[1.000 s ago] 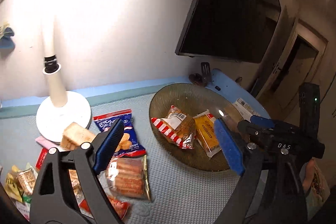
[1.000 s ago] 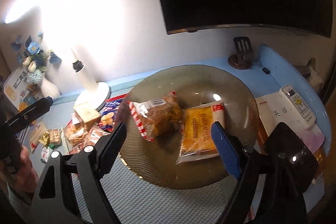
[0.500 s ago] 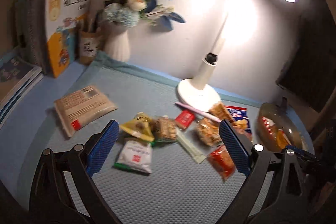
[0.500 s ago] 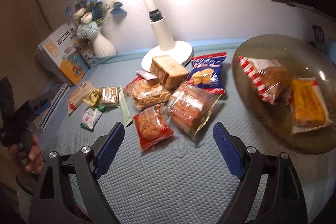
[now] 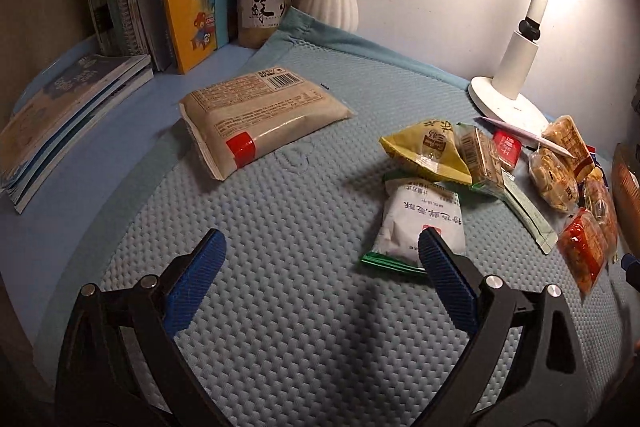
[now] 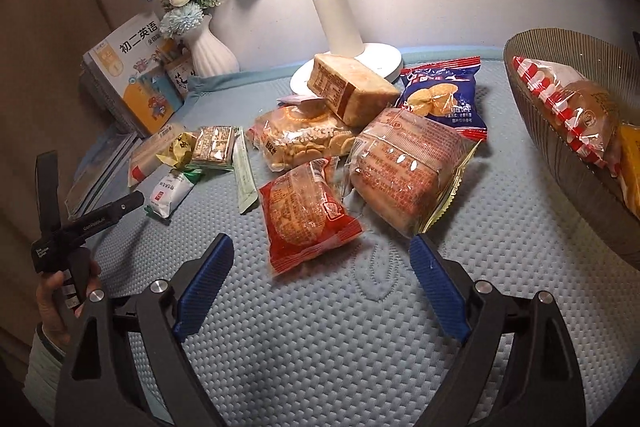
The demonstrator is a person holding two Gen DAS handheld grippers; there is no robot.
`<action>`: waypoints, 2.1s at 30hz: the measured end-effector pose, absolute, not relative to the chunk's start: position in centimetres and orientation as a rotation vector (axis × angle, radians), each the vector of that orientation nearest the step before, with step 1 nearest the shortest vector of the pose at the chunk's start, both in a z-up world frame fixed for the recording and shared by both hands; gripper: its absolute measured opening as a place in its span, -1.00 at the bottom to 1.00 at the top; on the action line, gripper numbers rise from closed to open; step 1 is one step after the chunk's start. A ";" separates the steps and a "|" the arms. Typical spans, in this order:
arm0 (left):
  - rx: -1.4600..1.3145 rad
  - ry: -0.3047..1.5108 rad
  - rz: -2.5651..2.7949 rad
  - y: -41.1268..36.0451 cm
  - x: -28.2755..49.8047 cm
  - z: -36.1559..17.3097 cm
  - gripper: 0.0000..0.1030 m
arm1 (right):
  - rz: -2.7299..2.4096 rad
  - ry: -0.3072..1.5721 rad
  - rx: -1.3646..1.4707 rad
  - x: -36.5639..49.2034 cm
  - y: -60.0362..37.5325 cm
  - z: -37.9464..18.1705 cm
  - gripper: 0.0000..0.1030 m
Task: Organize snacks
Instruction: 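Move both tools back over the snack pile, then grasp the red cake pack with the right tool while the left tool grasps the white-green packet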
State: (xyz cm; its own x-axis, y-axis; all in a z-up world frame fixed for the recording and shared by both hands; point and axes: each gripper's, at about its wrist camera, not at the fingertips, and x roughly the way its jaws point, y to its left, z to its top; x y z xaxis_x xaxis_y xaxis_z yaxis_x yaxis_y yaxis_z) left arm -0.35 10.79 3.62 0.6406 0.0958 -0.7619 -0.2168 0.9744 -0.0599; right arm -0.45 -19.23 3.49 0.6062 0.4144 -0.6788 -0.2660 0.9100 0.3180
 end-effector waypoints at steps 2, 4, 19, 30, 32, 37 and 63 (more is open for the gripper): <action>-0.156 0.873 0.168 10.8 -0.4 3.5 0.90 | 0.384 0.849 0.162 -0.3 -18.6 3.7 0.72; -0.154 0.874 0.173 10.7 -0.5 3.8 0.90 | 0.385 0.866 0.129 0.0 -17.7 4.1 0.72; -0.105 1.005 -0.078 5.2 3.8 2.2 0.90 | 0.332 0.924 -0.104 3.1 -13.3 2.1 0.47; -0.016 0.982 0.014 5.0 3.4 2.3 -0.03 | 0.300 0.922 -0.146 1.9 -12.8 1.8 -0.09; -0.018 0.973 -0.005 5.1 2.8 2.7 -0.04 | 0.319 0.928 -0.130 0.5 -13.2 2.1 -0.10; -0.013 0.965 -0.132 4.5 -0.7 3.8 -0.04 | 0.321 0.947 -0.074 -3.3 -15.5 2.2 -0.10; 0.046 0.968 -0.389 -4.5 -6.6 4.8 -0.03 | 0.275 0.957 -0.037 -9.1 -19.9 2.2 -0.04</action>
